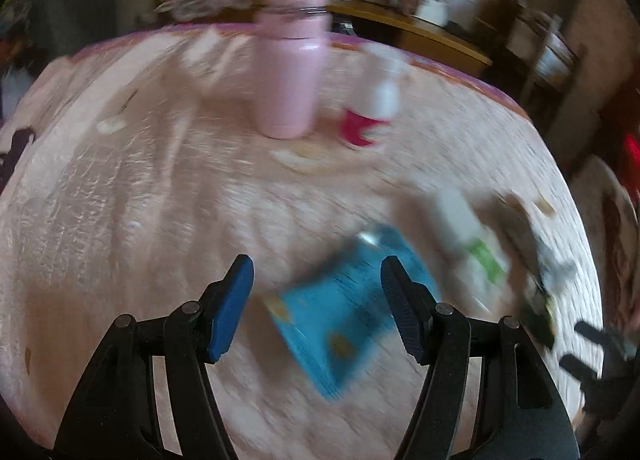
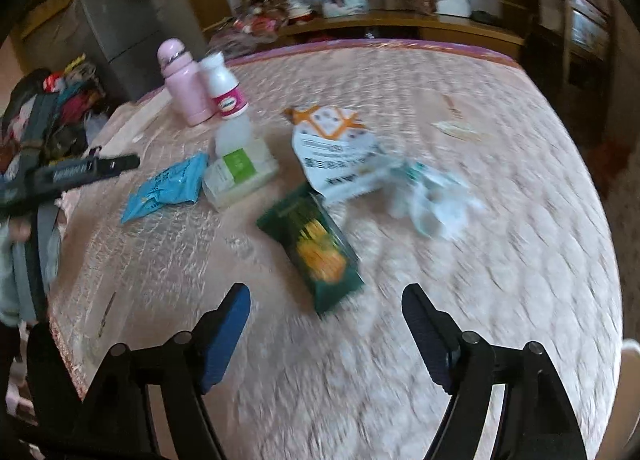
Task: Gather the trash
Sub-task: 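Move both grippers back over the bed toward the snack packets, then grasp the blue snack bag with left gripper while right grasps green cracker packet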
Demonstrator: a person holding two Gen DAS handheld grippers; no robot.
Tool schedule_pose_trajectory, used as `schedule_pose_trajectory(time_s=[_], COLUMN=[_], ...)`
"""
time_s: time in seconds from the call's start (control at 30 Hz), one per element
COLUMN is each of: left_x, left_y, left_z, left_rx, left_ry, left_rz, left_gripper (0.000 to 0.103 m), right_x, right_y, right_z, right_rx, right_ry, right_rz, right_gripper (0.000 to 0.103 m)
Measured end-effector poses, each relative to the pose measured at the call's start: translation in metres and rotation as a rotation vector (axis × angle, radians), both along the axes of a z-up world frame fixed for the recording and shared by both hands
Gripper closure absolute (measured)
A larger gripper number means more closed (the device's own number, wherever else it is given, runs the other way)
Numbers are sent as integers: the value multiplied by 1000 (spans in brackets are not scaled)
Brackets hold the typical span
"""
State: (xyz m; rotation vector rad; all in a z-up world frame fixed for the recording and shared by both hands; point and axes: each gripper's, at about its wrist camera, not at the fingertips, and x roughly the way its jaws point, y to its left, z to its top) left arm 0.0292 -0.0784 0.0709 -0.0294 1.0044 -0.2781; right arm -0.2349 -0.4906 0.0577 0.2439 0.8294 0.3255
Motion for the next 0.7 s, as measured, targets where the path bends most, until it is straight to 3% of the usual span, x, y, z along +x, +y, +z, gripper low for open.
schedule_pose_trajectory(time_s=[0.13, 0.27, 0.3, 0.37, 0.47, 0.53, 0.63, 0.7], left_x=[24, 10, 1, -17, -42, -55, -64, -64], left_y=[11, 11, 10, 6, -2, -7, -10, -15], left_z=[-23, -41, -40, -40, -35, -26, -13, -7], left_rx=[-26, -64, -66, -95, -120, -119, -120, -95], left_ry=[71, 151, 137, 166, 179, 156, 105, 78], left_rz=[26, -27, -45, -94, -172, -210, -224, -221], left_gripper=[38, 38, 38, 38, 38, 38, 38, 36], right_x=[29, 41, 41, 41, 32, 22, 9, 3], right_y=[13, 19, 19, 21, 17, 13, 12, 11], right_z=[-4, -9, -10, -13, -14, -14, -9, -6], right_rx=[-24, -49, -48, -57, -1, 50, 45, 17], right_ry=[0, 3, -4, 17, 40, 51, 33, 13], right_rz=[29, 50, 55, 56, 67, 82, 75, 62], right_gripper=[27, 28, 32, 60, 63, 63, 63, 53])
